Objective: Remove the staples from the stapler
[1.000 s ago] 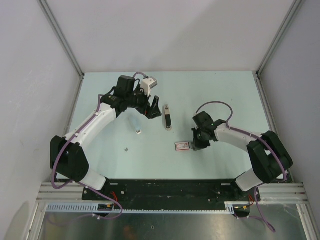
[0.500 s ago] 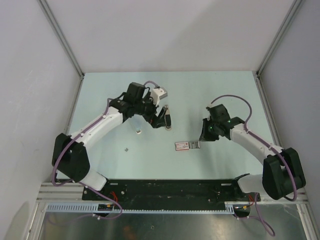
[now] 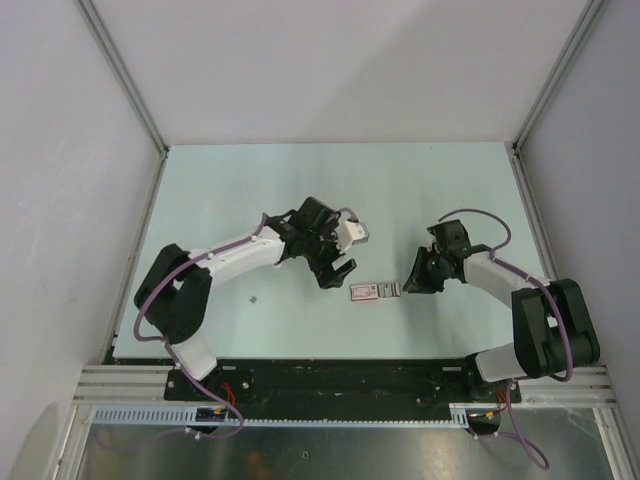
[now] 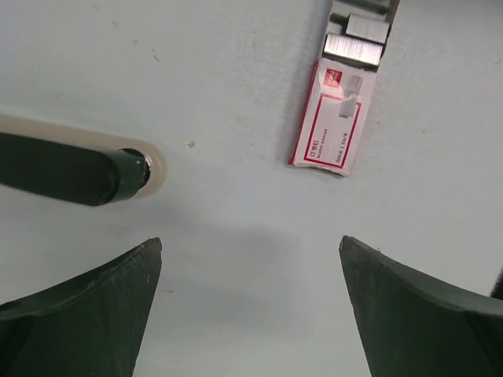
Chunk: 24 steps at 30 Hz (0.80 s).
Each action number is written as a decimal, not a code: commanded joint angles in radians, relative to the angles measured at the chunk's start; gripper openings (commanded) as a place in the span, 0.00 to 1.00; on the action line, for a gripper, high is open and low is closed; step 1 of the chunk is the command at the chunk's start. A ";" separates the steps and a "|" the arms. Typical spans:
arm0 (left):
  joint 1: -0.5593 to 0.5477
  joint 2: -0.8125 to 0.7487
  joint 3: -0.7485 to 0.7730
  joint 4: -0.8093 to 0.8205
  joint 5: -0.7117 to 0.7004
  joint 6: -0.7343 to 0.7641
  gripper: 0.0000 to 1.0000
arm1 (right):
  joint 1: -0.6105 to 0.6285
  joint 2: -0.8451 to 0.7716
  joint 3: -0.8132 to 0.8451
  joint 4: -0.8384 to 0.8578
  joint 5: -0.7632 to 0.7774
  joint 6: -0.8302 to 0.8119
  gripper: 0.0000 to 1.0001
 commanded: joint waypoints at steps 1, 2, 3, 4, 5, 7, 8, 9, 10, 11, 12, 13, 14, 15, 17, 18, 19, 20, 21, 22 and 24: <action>-0.019 0.040 -0.019 0.060 -0.031 0.108 0.99 | -0.030 0.026 -0.047 0.149 -0.123 0.058 0.23; -0.021 0.051 -0.022 0.068 -0.036 0.112 0.99 | -0.037 0.031 -0.057 0.168 -0.137 0.067 0.23; -0.022 0.060 -0.025 0.076 -0.042 0.116 0.99 | -0.044 0.040 -0.067 0.188 -0.152 0.075 0.24; -0.023 0.069 -0.029 0.084 -0.050 0.120 1.00 | -0.050 0.047 -0.076 0.206 -0.166 0.083 0.24; -0.027 0.077 -0.032 0.095 -0.059 0.125 1.00 | -0.055 0.053 -0.085 0.225 -0.178 0.091 0.24; -0.034 0.087 -0.041 0.117 -0.079 0.134 1.00 | -0.064 0.068 -0.100 0.255 -0.197 0.103 0.25; -0.038 0.091 -0.045 0.128 -0.088 0.138 0.99 | -0.066 0.075 -0.105 0.265 -0.202 0.106 0.25; -0.043 0.093 -0.051 0.140 -0.096 0.140 0.99 | -0.067 0.082 -0.110 0.276 -0.207 0.111 0.25; -0.049 0.095 -0.058 0.153 -0.105 0.144 0.99 | -0.069 0.088 -0.115 0.286 -0.210 0.115 0.25; -0.055 0.097 -0.066 0.168 -0.114 0.147 0.99 | -0.069 0.093 -0.119 0.294 -0.213 0.118 0.25; -0.063 0.100 -0.069 0.176 -0.129 0.151 1.00 | -0.070 0.097 -0.122 0.302 -0.216 0.122 0.25; -0.072 0.102 -0.072 0.183 -0.141 0.156 1.00 | -0.070 0.100 -0.125 0.310 -0.217 0.125 0.25; -0.079 0.104 -0.073 0.190 -0.149 0.159 1.00 | -0.071 0.102 -0.126 0.313 -0.218 0.126 0.24; -0.083 0.104 -0.074 0.197 -0.154 0.160 1.00 | -0.070 0.103 -0.127 0.315 -0.218 0.126 0.24; -0.094 0.113 -0.068 0.203 -0.167 0.160 0.99 | -0.070 0.103 -0.128 0.315 -0.218 0.127 0.23; -0.101 0.119 -0.064 0.205 -0.175 0.159 0.99 | -0.069 0.102 -0.129 0.313 -0.218 0.125 0.22; -0.108 0.124 -0.061 0.204 -0.182 0.159 0.99 | -0.069 0.100 -0.129 0.311 -0.217 0.123 0.22; -0.116 0.128 -0.059 0.204 -0.188 0.158 0.99 | -0.067 0.098 -0.129 0.308 -0.214 0.121 0.21; -0.122 0.134 -0.058 0.204 -0.195 0.158 1.00 | -0.065 0.095 -0.129 0.305 -0.210 0.119 0.20; -0.129 0.139 -0.056 0.205 -0.202 0.159 0.99 | -0.062 0.092 -0.130 0.303 -0.205 0.119 0.20; -0.138 0.147 -0.053 0.204 -0.213 0.159 0.99 | -0.050 0.089 -0.131 0.301 -0.197 0.120 0.18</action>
